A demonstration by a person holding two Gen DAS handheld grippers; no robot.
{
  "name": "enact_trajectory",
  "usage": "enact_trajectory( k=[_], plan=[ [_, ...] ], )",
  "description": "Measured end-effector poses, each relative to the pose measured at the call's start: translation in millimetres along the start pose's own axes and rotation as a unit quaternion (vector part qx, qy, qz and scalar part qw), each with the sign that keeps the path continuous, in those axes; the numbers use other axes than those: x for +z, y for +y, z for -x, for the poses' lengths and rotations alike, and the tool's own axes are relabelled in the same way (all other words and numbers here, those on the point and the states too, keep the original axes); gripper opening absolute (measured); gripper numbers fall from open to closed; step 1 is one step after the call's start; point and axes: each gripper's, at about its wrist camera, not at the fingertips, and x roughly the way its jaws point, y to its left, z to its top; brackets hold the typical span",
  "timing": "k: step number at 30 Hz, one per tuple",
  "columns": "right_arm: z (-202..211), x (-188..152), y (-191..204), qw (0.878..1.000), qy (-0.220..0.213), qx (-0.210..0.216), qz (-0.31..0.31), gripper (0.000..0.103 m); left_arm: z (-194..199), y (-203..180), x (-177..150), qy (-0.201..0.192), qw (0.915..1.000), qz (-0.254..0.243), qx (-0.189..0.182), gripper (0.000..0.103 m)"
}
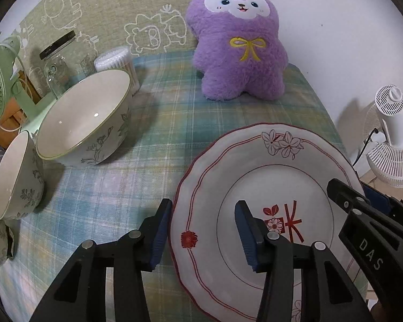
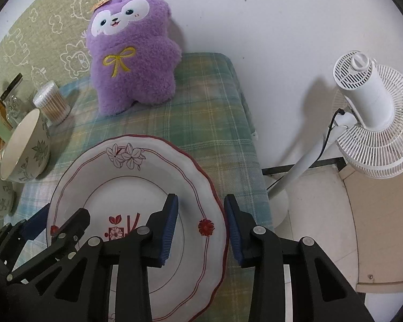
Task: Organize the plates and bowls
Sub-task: 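Close both grippers on the rim of the red-rimmed plate, then carry the red-rimmed plate with both grippers and lower it onto the yellow plates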
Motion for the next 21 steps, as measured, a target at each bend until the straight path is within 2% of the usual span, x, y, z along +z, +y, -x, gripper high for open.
enact_trajectory(
  k=[9,21],
  plan=[
    [12.8,-11.3,5.9,1.000,0.006,-0.010,0.006,0.039,11.2,5.2,-10.4,0.012,0.9999,-0.003,-0.005,0.048],
    [52.3,-30.8,17.2,1.000,-0.002,-0.017,-0.004,0.039,50.5,15.6,-29.1,-0.001,0.9999,-0.003,-0.012,0.048]
  ],
)
